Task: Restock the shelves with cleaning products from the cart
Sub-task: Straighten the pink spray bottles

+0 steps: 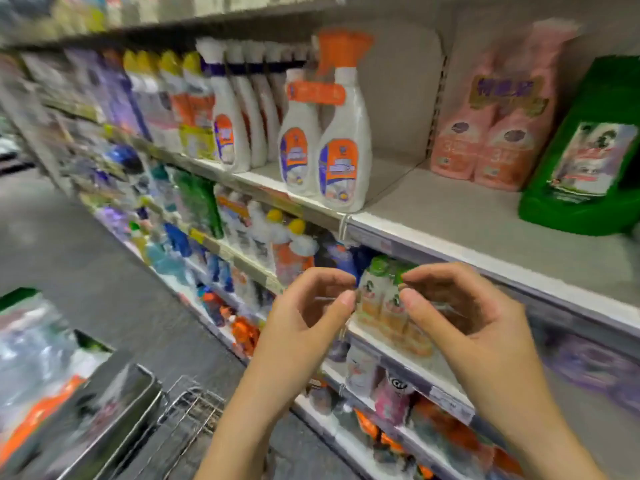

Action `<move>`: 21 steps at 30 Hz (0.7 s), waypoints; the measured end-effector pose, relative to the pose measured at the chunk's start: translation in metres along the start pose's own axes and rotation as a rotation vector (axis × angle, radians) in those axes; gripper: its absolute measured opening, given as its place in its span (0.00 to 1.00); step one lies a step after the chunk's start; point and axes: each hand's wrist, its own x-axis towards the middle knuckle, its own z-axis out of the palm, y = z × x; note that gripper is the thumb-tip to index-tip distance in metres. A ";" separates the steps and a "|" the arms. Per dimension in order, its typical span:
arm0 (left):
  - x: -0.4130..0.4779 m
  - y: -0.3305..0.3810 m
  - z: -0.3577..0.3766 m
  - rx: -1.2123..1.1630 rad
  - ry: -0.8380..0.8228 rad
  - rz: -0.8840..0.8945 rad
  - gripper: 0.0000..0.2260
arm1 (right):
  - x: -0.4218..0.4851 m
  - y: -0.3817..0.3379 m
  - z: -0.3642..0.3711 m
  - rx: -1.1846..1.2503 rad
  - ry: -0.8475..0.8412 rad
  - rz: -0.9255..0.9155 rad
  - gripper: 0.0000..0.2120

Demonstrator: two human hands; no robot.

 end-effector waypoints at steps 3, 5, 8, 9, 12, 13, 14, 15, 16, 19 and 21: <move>-0.042 -0.002 -0.057 -0.011 0.184 -0.051 0.06 | -0.014 -0.006 0.060 0.095 -0.153 0.030 0.05; -0.078 0.000 -0.100 0.025 0.315 -0.088 0.05 | -0.030 -0.011 0.108 0.193 -0.296 0.067 0.04; -0.140 0.005 -0.162 0.072 0.498 -0.114 0.06 | -0.062 -0.024 0.183 0.293 -0.519 0.115 0.10; -0.163 0.006 -0.183 0.083 0.558 -0.128 0.06 | -0.074 -0.030 0.209 0.308 -0.579 0.130 0.12; -0.236 0.009 -0.240 0.077 0.778 -0.182 0.07 | -0.119 -0.046 0.283 0.381 -0.758 0.186 0.11; -0.259 0.009 -0.257 0.078 0.845 -0.191 0.07 | -0.136 -0.051 0.306 0.399 -0.822 0.187 0.11; -0.282 0.010 -0.272 0.087 0.900 -0.200 0.08 | -0.152 -0.055 0.327 0.408 -0.884 0.185 0.12; -0.304 0.011 -0.286 0.096 0.943 -0.213 0.08 | -0.168 -0.059 0.347 0.417 -0.939 0.193 0.13; -0.325 0.011 -0.298 0.102 0.980 -0.229 0.08 | -0.183 -0.062 0.366 0.431 -0.983 0.211 0.14; -0.381 0.012 -0.327 0.099 1.101 -0.264 0.09 | -0.221 -0.073 0.416 0.465 -1.072 0.257 0.14; -0.410 0.011 -0.343 0.077 1.187 -0.278 0.08 | -0.240 -0.080 0.443 0.449 -1.130 0.260 0.14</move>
